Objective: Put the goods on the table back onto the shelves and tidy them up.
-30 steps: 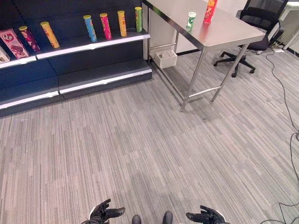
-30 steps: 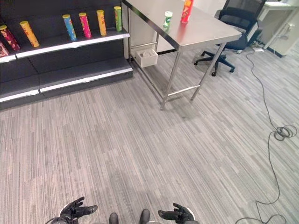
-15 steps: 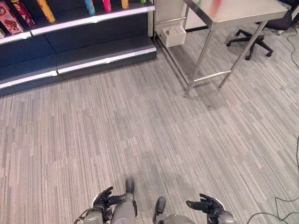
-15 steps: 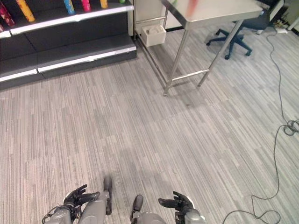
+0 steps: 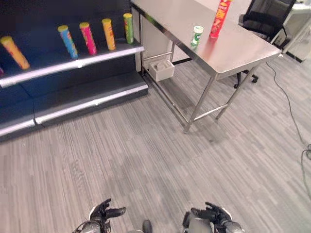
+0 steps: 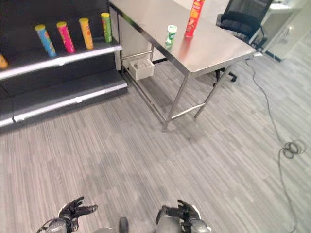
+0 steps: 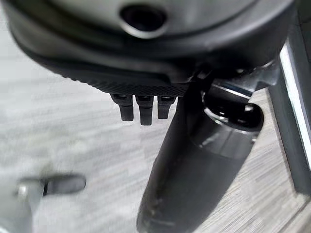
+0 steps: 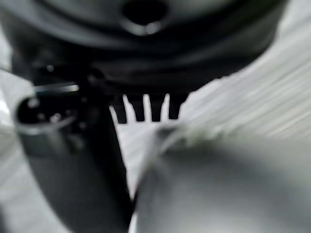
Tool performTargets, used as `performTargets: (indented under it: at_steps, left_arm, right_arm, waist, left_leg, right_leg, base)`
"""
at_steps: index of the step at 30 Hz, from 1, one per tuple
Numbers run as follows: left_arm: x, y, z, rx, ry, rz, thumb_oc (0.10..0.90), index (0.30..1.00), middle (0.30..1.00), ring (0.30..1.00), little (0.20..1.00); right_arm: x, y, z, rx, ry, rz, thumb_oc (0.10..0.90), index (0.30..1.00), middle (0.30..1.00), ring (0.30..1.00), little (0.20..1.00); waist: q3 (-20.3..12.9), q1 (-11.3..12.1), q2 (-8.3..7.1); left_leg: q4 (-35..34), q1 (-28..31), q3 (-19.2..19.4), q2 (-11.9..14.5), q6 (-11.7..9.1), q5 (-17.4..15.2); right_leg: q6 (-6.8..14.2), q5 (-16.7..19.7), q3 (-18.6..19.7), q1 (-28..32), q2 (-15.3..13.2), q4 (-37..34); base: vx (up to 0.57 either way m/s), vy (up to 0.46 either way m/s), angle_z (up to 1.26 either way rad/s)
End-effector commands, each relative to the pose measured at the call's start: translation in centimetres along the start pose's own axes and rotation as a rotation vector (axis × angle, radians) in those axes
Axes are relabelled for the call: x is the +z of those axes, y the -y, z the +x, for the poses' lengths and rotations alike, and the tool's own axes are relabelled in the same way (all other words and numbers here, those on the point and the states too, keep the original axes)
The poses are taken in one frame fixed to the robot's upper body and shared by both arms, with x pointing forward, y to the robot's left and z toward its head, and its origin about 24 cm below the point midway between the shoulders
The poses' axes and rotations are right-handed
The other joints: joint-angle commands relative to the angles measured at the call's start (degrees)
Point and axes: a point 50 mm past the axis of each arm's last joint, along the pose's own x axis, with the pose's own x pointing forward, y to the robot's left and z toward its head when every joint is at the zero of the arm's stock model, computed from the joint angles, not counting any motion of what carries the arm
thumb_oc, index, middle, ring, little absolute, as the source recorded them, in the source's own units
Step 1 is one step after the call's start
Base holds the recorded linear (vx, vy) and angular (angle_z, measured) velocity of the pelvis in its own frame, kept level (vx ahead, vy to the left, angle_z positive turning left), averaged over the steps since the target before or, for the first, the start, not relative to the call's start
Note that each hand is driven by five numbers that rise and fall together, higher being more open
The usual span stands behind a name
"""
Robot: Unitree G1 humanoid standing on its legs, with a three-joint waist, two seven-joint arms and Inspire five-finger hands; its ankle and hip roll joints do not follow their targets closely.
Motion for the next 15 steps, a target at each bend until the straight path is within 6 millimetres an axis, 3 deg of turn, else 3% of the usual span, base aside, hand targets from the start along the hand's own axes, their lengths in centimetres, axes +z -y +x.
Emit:
performTargets:
  at_steps: [1,3,5,9,10,11,13,14,15]
  left_arm:
    - [4.1,-0.8,0.4,0.005,0.147,0.031,0.800,0.900,0.900,0.900,0.900]
    - [4.9,-1.0,0.5,0.010,0.168,0.049,0.800,0.900,0.900,0.900,0.900]
    - [5.1,-0.9,0.5,0.009,0.177,0.047,0.800,0.900,0.900,0.900,0.900]
    - [5.1,-0.9,0.5,0.009,0.176,0.047,0.800,0.900,0.900,0.900,0.900]
    - [4.4,-0.4,0.4,-0.010,0.158,0.054,0.800,0.900,0.900,0.900,0.900]
    - [3.8,-0.2,0.4,-0.017,0.137,0.055,0.800,0.900,0.900,0.900,0.900]
    - [3.6,0.3,0.4,-0.033,0.137,0.046,0.800,0.900,0.900,0.900,0.900]
    - [3.4,0.5,0.3,-0.042,0.128,0.044,0.800,0.900,0.900,0.900,0.900]
    - [3.5,0.6,0.3,-0.045,0.134,0.036,0.800,0.900,0.900,0.900,0.900]
  right_arm:
    - [1.0,-0.1,0.3,0.003,0.019,-0.027,0.800,0.900,0.900,0.900,0.900]
    - [0.6,-0.2,0.2,0.007,0.008,-0.036,0.800,0.900,0.900,0.900,0.900]
    - [0.5,-0.1,0.2,0.006,0.005,-0.052,0.800,0.900,0.900,0.900,0.900]
    - [0.5,-0.1,0.2,0.006,0.005,-0.052,0.800,0.900,0.900,0.900,0.900]
    - [0.2,-0.2,0.1,0.015,-0.002,-0.047,0.800,0.900,0.900,0.900,0.900]
    - [0.1,0.0,0.1,0.012,-0.008,-0.070,0.800,0.900,0.900,0.900,0.900]
    - [0.4,0.4,0.0,0.004,0.006,-0.070,0.800,0.900,0.900,0.900,0.900]
    - [0.5,0.7,0.0,-0.003,0.018,-0.053,0.800,0.900,0.900,0.900,0.900]
    - [0.7,1.0,0.0,-0.011,0.029,-0.043,0.800,0.900,0.900,0.900,0.900]
  waist:
    - [2.77,1.09,-3.78]
    - [2.63,-0.38,-4.92]
    - [2.57,-0.59,-4.81]
    - [2.59,-0.62,-4.78]
    - [1.91,-0.55,-5.30]
    - [0.11,-0.99,-5.15]
    - [-0.37,-0.96,-4.59]
    - [-0.42,-1.24,-4.13]
    - [0.56,-0.94,-4.16]
  left_leg:
    - [0.07,-6.04,-0.77,2.67,-6.34,3.98]
    - [0.07,-3.82,-1.53,2.74,-7.54,2.09]
    - [0.07,-2.25,-1.72,3.42,-8.20,0.96]
    - [0.07,-2.22,-1.75,3.44,-8.20,0.96]
    - [0.07,0.37,-2.71,3.33,-8.16,-1.59]
    - [1.77,1.32,-3.90,5.17,-9.51,-1.79]
    - [7.09,0.20,-4.97,6.87,-10.66,-1.28]
    - [13.87,-1.86,-4.64,8.63,-12.86,1.34]
    - [25.23,-6.09,-5.08,10.65,-14.62,5.56]
  right_leg:
    - [3.58,9.21,3.06,17.74,6.25,-35.96]
    - [5.60,13.34,5.80,12.99,7.21,-44.19]
    - [6.48,14.69,3.81,11.31,6.16,-44.19]
    - [6.48,14.68,3.77,11.36,6.17,-44.19]
    - [5.47,15.17,2.20,13.77,6.43,-44.19]
    - [4.37,14.07,1.52,15.97,8.54,-44.19]
    - [3.03,12.90,0.68,17.61,9.74,-44.19]
    - [1.27,10.46,-0.15,19.51,11.01,-44.19]
    - [-0.87,7.79,-0.42,22.06,12.49,-44.19]
  base:
    - [0.33,-0.075,0.30]
    - [0.40,-0.075,0.56]
    - [0.34,-0.046,0.61]
    - [0.14,-0.029,0.22]
    - [0.73,-0.259,0.02]
    - [0.85,-0.315,0.04]
    - [0.49,-0.254,0.30]
    - [0.41,-0.307,0.68]
    - [0.36,-0.306,0.47]
